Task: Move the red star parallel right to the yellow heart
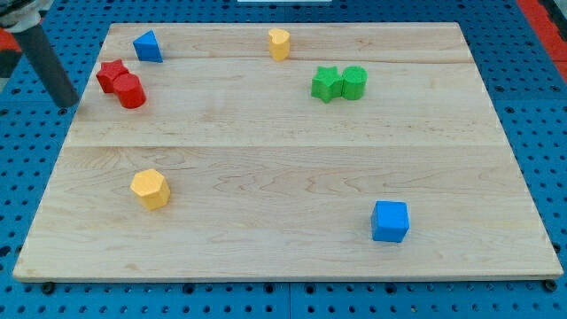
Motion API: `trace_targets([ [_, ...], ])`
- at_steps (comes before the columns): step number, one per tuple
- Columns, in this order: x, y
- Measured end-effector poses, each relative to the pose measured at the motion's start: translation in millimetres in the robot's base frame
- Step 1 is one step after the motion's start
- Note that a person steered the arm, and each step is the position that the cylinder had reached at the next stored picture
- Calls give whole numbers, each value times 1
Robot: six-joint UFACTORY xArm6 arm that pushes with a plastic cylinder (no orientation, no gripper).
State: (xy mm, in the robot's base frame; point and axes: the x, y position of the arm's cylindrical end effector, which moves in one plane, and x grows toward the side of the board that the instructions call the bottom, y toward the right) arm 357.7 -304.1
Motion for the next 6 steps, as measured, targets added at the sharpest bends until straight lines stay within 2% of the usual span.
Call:
trace_targets([
  [1, -37, 41],
  [2, -39, 129],
  [3, -38, 157],
  [4, -40, 101],
  [5, -57, 113],
  [6, -73, 174],
])
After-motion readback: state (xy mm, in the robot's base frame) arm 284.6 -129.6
